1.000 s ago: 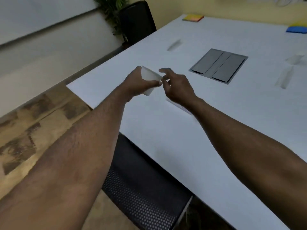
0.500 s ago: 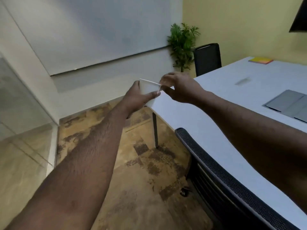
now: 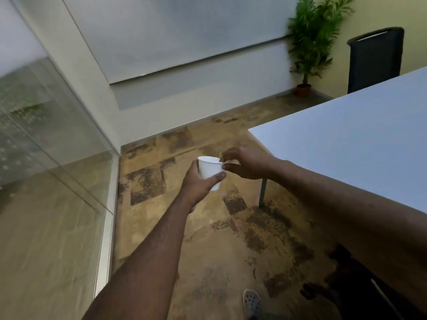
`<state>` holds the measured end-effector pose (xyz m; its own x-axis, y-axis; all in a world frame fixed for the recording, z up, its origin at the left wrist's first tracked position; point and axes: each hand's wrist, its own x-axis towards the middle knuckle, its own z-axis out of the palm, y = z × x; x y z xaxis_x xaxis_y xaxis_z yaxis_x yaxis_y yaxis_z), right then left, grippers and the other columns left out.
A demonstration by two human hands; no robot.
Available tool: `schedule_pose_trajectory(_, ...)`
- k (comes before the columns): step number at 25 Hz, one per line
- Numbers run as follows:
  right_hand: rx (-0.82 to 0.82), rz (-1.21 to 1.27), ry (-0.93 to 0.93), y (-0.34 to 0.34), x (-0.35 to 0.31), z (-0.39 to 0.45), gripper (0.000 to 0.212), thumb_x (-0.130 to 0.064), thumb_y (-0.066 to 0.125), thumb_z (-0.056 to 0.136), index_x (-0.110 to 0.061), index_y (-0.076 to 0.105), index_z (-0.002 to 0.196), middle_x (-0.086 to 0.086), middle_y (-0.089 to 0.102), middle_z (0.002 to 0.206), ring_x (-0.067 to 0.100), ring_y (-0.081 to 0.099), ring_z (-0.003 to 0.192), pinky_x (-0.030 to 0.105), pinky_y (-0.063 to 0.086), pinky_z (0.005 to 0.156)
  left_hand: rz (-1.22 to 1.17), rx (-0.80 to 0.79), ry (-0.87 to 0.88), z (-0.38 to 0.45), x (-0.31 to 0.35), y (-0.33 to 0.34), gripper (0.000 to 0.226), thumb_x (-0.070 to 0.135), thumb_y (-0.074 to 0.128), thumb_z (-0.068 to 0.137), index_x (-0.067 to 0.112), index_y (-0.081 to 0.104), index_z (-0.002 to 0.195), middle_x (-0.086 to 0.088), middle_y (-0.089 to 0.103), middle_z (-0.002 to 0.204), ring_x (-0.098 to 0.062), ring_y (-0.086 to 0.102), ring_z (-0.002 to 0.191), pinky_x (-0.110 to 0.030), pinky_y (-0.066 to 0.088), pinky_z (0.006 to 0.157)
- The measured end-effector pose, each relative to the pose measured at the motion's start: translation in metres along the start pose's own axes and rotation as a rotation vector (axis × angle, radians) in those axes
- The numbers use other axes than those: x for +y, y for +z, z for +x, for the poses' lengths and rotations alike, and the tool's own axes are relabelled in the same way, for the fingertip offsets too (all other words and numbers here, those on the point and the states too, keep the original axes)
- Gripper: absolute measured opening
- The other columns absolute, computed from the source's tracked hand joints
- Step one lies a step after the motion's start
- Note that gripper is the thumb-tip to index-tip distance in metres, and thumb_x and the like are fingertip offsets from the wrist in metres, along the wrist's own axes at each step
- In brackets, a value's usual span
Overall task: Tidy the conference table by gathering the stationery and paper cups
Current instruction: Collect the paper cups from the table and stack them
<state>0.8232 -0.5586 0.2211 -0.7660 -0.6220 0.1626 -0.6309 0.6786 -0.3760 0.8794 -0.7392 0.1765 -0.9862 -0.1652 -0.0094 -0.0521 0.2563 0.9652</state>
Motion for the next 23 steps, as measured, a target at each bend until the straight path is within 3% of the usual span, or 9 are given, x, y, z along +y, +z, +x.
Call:
schedule_pose_trajectory(5,-0.170,0.099,0.001,0.051,0.038,0.112,0.030,-0.031,0.055,0.095,-0.023,0.063,0.123,0.000,0.066,0.125,0.020,0.062,0.107,0.036,0.051,0.087,0.152,0.051,-0.111,0.099,-0.052,-0.041,0.073,0.037,0.086,0.070,0.026,0.046,0.130,0.004,0.059,0.120,-0.018,0.059,0.105,-0.037,0.055,0.081)
schedule_pose_trajectory(11,-0.236,0.107,0.025,0.100,0.078,0.236,0.035,-0.032,0.054,0.095,-0.023,0.056,0.129,0.001,0.061,0.131,0.023,0.061,0.108,0.037,0.050,0.089,0.184,0.135,-0.180,0.219,-0.095,-0.067,0.078,0.039,0.085,0.071,0.025,0.043,0.136,0.005,0.057,0.121,-0.018,0.058,0.105,-0.035,0.053,0.084)
schedule_pose_trajectory(16,-0.194,0.173,0.128,0.132,0.138,0.361,0.031,-0.031,0.051,0.097,-0.020,0.059,0.125,0.003,0.065,0.125,0.024,0.061,0.107,0.031,0.045,0.083,0.167,0.019,-0.181,0.370,-0.122,-0.085,0.076,0.034,0.082,0.075,0.025,0.041,0.137,0.006,0.057,0.124,-0.016,0.057,0.107,-0.029,0.050,0.081)
schedule_pose_trajectory(20,-0.119,0.180,0.259,0.135,0.188,0.455,0.029,-0.026,0.047,0.098,-0.017,0.059,0.122,0.007,0.065,0.120,0.028,0.061,0.106,0.039,0.051,0.086,0.203,-0.117,-0.157,0.501,-0.123,-0.089,0.075,0.035,0.082,0.075,0.025,0.040,0.136,0.005,0.057,0.123,-0.017,0.057,0.108,-0.032,0.050,0.084)
schedule_pose_trajectory(23,-0.035,0.197,0.375,0.121,0.231,0.512,0.022,-0.022,0.044,0.097,-0.012,0.060,0.110,0.010,0.064,0.114,0.030,0.060,0.102,0.041,0.050,0.081,0.277,-0.217,-0.114,0.594,-0.107,-0.074,0.063,0.036,0.082,0.073,0.030,0.043,0.123,0.005,0.059,0.119,-0.017,0.058,0.104,-0.033,0.050,0.079)
